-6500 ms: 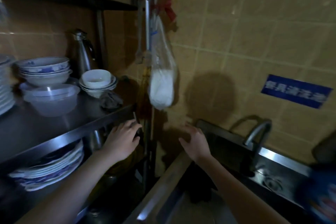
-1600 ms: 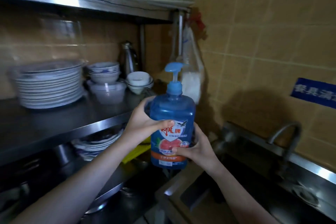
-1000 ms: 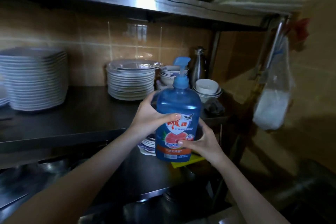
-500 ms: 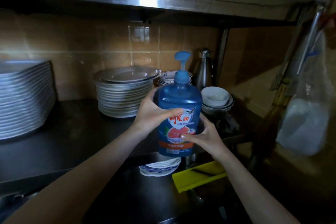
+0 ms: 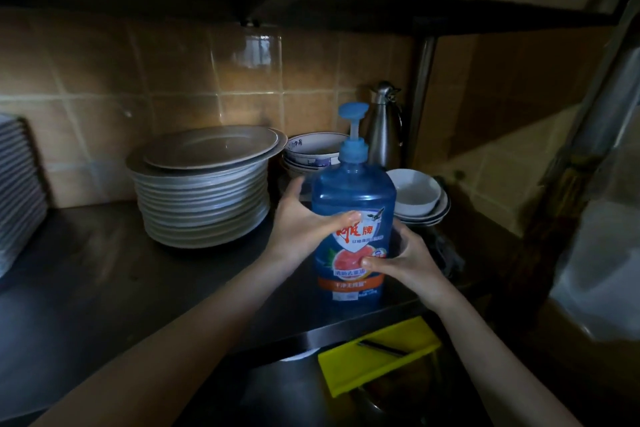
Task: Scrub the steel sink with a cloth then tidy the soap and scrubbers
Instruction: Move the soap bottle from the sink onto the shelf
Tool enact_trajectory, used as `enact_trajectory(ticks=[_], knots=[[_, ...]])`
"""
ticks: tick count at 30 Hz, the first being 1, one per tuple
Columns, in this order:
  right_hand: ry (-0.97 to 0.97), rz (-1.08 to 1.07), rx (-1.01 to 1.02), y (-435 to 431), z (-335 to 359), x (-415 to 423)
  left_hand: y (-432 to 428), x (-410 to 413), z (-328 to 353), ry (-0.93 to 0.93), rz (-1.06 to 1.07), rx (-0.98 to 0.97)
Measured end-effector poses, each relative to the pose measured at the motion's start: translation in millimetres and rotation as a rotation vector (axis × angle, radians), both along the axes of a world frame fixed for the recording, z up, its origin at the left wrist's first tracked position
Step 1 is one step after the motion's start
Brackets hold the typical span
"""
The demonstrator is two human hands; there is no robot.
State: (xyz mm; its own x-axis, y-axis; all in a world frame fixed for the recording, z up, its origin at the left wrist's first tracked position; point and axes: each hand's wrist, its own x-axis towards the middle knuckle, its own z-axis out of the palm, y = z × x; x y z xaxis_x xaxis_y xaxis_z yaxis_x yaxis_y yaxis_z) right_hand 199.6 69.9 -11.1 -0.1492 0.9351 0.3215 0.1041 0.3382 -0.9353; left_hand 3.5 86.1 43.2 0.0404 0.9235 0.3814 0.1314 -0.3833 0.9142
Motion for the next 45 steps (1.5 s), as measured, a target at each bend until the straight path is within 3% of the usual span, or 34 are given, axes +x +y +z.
enact_trajectory(ticks=[12, 22, 31, 45], knots=[[-0.083, 0.012, -0.085, 1.4, 1.4, 3.9, 6.2, -1.0, 3.5, 0.092, -0.056, -0.023], [-0.064, -0.218, -0.027, -35.6, 10.6, 0.7, -9.5, -21.3, 9.8, 0.136, -0.046, -0.131], [-0.091, -0.245, 0.012, -99.6, 19.5, -8.2, -56.5, -49.7, -5.0, 0.108, -0.049, -0.188], [-0.13, -0.269, 0.073, -173.1, 33.1, -23.1, -140.9, -66.3, 9.4, 0.099, -0.064, -0.106]])
